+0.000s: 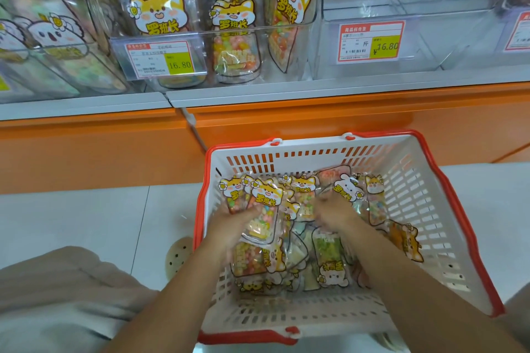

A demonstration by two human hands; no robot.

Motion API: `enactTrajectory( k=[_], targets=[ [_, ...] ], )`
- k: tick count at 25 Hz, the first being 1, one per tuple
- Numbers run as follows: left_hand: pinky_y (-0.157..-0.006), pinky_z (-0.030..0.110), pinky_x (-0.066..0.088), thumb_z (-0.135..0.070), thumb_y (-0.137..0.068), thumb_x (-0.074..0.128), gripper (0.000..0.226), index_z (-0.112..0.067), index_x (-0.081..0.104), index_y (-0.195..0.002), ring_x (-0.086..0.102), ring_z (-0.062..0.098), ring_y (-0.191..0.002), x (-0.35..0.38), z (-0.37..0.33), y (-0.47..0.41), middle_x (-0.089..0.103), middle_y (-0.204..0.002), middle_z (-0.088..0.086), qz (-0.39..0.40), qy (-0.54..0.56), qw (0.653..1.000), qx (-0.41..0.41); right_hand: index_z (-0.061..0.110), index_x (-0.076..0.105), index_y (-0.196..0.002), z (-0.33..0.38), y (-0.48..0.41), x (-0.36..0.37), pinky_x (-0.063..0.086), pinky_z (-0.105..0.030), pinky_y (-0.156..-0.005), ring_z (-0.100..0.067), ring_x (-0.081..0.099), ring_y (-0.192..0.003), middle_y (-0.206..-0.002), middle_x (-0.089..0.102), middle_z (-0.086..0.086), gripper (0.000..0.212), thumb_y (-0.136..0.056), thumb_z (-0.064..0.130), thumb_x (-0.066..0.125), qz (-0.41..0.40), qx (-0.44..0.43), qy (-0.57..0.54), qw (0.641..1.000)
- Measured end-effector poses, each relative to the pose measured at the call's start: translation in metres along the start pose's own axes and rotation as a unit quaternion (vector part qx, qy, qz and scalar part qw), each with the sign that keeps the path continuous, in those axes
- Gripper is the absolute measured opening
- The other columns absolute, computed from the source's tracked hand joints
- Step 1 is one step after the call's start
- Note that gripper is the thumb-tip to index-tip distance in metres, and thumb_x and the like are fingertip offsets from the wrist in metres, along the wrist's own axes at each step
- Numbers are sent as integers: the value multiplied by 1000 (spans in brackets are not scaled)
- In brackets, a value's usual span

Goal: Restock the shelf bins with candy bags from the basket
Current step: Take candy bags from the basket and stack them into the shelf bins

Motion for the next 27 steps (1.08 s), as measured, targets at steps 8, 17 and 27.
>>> enactTrajectory(
  k=[8, 17, 27],
  targets=[
    [-105, 44, 40, -36, -59, 91, 82, -20, 56, -131, 61, 18, -114, -2, 5, -5, 69, -118, -4, -10, 29, 999, -10, 12, 52, -74, -21, 14, 38, 39, -24, -49, -17, 47, -54, -69, 53, -8, 20, -91, 10, 63, -35, 35, -207, 977],
    [-109, 45, 27, -36, -66, 84, 109, -20, 21, -154, 44, 19, -134, 30, -8, 8, 48, -146, -8, 51, 73, 996, -23, 10, 58, -102, 1, 31, 27, 54, -47, -87, -25, 66, -91, -96, 68, -8, 11, -97, 18, 54, 34, 40, -357, 933],
    [-108, 49, 35, -29, -82, 75, 84, -14, 26, -150, 48, 26, -130, 40, -27, 39, 54, -135, 3, 108, 44, 993, -18, 2, 62, -117, 13, 54, 42, 58, -37, -70, -25, 70, -88, -105, 71, -15, 30, -87, 6, 66, 207, 24, -454, 866]
  ],
)
Point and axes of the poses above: each hand's wrist, its own y-axis away from the middle knuckle, its own x-axis out of the palm, z = x × y, the point moved 7 cm from there along -y, towards the middle knuckle
